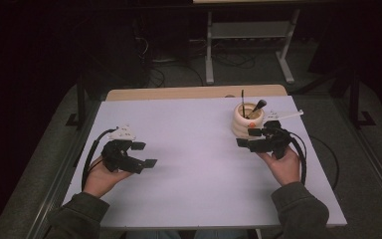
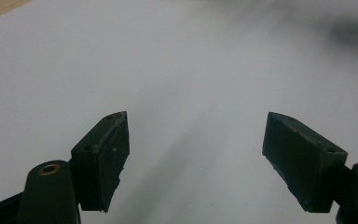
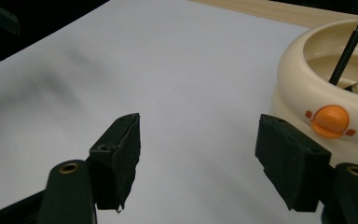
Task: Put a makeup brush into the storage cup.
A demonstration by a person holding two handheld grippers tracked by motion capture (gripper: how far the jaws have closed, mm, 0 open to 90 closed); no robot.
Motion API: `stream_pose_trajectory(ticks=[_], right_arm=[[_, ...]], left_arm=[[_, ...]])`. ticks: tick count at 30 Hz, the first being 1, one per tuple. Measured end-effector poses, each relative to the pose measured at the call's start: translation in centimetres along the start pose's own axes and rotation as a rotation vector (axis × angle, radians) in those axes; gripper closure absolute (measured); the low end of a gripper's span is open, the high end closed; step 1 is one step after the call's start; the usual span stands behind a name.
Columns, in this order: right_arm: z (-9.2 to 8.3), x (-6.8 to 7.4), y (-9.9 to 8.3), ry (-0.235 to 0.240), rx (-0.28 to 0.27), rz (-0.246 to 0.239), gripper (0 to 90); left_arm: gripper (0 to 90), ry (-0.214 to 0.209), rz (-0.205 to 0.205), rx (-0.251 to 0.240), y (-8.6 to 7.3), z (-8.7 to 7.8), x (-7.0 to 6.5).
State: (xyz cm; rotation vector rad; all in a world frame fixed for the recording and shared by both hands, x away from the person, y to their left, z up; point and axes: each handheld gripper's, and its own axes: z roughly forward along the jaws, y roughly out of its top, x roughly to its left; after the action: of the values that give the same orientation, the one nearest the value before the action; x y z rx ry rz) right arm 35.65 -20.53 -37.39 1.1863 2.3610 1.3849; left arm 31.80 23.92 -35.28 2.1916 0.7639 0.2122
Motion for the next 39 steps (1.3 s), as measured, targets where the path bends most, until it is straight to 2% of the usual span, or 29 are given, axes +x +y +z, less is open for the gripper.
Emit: stream_pose_trajectory(ticks=[7,9,12,17,18,21,28,29,31,35,36,37,39], right_arm=[[-0.2,0.1,-0.5,-0.001,0.000,0.007,28.6],[-0.2,0.2,-0.5,-0.001,-0.002,0.002,28.1],[-0.2,0.5,-0.5,-0.004,-0.001,-0.008,27.2],[-0.1,0.9,-0.6,-0.017,0.000,-0.023,26.2],[-0.1,1.0,-0.7,-0.015,0.001,-0.023,26.0],[-0.1,1.1,-0.9,-0.010,-0.001,-0.016,24.7],[-0.3,1.3,-1.5,-0.021,0.001,-0.020,20.4],[-0.3,1.3,-1.6,-0.022,0.006,-0.014,20.3],[-0.3,1.4,-1.7,-0.021,0.006,-0.023,20.3],[-0.5,1.8,-1.8,-0.023,-0.001,-0.032,19.9],[-0.5,1.9,-1.9,-0.027,-0.003,-0.044,19.8],[-0.5,2.0,-2.0,-0.029,0.005,-0.036,18.8],[-0.4,2.1,-2.3,-0.038,0.006,-0.033,17.5]], left_arm=[[21.1,0.003,-0.004,-0.009,-0.3,0.0,0.0],[20.5,0.006,0.004,-0.006,-0.4,0.0,0.0],[19.9,0.003,-0.012,-0.008,-0.6,0.0,-0.1],[18.7,0.006,-0.007,-0.007,-0.8,0.0,0.0],[18.6,0.005,-0.018,-0.011,-0.8,-0.1,-0.1],[18.6,0.007,-0.001,-0.003,-0.9,-0.2,0.0],[18.3,0.007,-0.025,-0.014,-1.4,0.0,-0.1],[18.3,0.008,-0.007,-0.002,-1.4,-0.1,0.0],[18.2,0.006,-0.031,-0.018,-1.6,0.1,-0.2],[18.0,0.010,-0.037,-0.024,-1.9,-0.1,-0.3],[18.0,0.013,-0.034,-0.024,-2.0,-0.2,-0.3],[18.0,0.016,-0.022,-0.023,-2.0,-0.3,-0.2],[17.9,0.018,-0.040,-0.032,-2.3,-0.4,-0.3]])
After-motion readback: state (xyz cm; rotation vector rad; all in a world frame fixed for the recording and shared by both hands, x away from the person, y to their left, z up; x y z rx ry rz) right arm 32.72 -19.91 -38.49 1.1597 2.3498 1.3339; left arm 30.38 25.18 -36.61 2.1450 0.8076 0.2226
